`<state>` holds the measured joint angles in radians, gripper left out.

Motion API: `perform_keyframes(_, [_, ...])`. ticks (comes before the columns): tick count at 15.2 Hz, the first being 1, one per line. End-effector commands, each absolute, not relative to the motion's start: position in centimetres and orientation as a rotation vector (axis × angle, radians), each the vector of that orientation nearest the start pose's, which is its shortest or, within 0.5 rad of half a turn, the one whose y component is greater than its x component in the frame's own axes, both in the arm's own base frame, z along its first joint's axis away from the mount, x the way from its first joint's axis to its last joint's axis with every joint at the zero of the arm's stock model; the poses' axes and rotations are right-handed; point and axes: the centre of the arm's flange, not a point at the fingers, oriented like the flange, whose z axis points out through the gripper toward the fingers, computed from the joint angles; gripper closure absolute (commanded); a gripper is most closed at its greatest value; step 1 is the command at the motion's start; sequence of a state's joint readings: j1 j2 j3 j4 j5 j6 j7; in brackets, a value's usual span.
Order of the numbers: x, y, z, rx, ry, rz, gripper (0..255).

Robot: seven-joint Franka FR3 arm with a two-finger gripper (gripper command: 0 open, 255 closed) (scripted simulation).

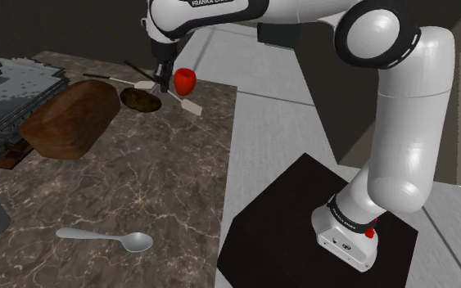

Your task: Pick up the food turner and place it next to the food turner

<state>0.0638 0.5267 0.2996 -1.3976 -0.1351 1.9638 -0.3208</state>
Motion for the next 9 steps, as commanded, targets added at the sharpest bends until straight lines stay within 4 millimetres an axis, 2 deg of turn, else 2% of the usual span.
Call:
perform_keyframes(1, [67.9,20.5,40.9,-2.934,-1.054,-0.097,255])
perform_keyframes(9, [67.9,20.5,36.6,-2.934,-1.054,-0.097,255])
